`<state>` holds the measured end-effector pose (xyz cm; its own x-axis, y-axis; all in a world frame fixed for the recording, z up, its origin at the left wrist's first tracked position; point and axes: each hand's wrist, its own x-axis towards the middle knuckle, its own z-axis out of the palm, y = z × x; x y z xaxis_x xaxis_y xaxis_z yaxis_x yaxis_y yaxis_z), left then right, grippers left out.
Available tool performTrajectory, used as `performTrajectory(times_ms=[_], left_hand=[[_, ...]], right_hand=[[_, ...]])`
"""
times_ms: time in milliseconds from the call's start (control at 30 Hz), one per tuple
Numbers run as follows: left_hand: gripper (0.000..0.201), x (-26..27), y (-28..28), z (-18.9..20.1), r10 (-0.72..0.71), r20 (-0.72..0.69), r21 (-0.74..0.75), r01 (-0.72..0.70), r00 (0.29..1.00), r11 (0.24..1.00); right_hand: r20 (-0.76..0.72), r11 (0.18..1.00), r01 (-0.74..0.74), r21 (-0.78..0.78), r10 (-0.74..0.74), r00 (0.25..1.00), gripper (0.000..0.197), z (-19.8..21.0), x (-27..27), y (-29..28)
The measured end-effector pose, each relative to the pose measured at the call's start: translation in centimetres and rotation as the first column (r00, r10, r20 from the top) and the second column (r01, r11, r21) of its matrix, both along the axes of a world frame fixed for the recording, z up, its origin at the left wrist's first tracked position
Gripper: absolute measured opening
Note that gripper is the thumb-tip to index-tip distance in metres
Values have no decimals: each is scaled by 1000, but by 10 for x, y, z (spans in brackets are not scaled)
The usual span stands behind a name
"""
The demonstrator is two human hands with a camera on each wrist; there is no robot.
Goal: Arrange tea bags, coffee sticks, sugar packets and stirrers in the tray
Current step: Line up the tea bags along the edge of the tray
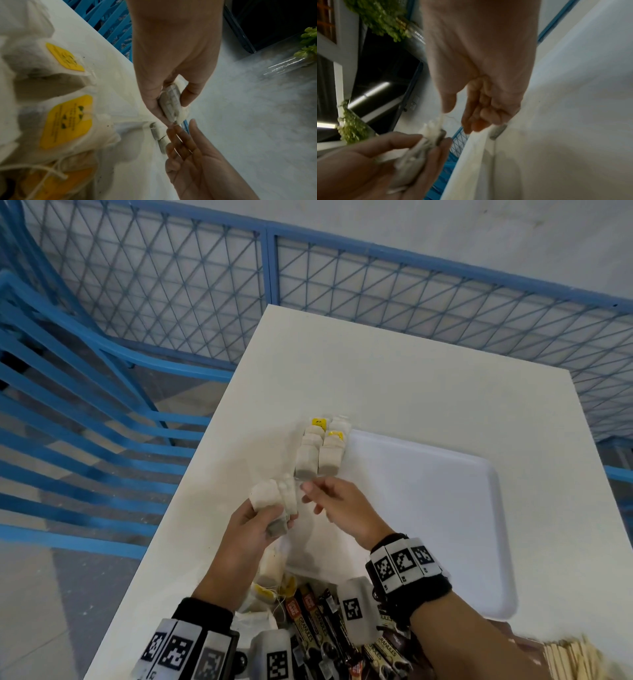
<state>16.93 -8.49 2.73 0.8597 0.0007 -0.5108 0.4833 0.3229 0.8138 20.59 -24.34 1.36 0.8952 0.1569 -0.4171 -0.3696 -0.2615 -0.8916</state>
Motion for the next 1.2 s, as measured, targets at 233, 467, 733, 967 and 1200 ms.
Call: performTrajectory(times_ms=[233,467,733,967,1200], left_hand=[[23,-2,1,-1,-9,16,38,9,1000,999],[14,-6,6,-5,61,2,34,-61,998,998],[14,-6,7,-2,134,-7,-29,-134,991,991],[14,-6,9,1,146,-22,-49,-147,989,988],[12,-6,9,1,130,-22,-30,-131,991,991]], right_hand=[[-41,981,-5,196,13,999,16,-3,-14,5],[-131,935,255,246,-228,965,18,-17,-8,2],[-101,905,412,107,-403,910,11,-34,7,5],[-49,908,419,-22,-420,906,6,-40,10,11],[82,897,380,-224,-371,925,14,-41,13,15]])
